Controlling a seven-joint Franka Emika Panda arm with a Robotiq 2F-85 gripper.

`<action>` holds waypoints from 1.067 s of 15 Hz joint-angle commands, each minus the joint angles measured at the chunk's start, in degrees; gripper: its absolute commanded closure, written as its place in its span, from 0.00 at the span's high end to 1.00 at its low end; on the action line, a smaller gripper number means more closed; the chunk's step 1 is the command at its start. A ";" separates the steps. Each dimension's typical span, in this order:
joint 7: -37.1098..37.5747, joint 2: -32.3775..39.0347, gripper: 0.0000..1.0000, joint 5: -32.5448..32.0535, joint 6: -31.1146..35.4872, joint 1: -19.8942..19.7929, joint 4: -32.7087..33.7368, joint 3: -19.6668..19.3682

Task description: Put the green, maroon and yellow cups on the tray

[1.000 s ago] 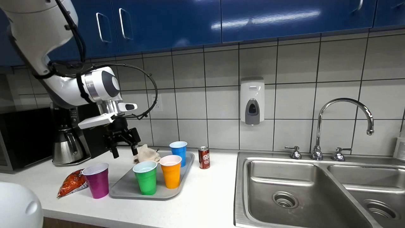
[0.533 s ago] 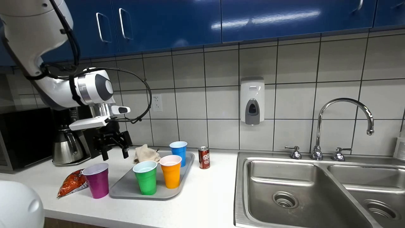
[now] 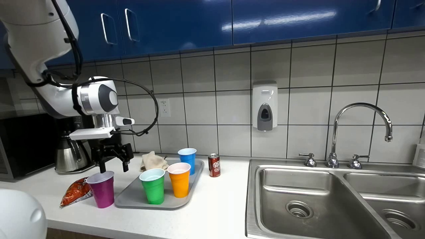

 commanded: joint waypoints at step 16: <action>-2.24 5.62 1.00 0.85 7.10 2.48 0.39 1.27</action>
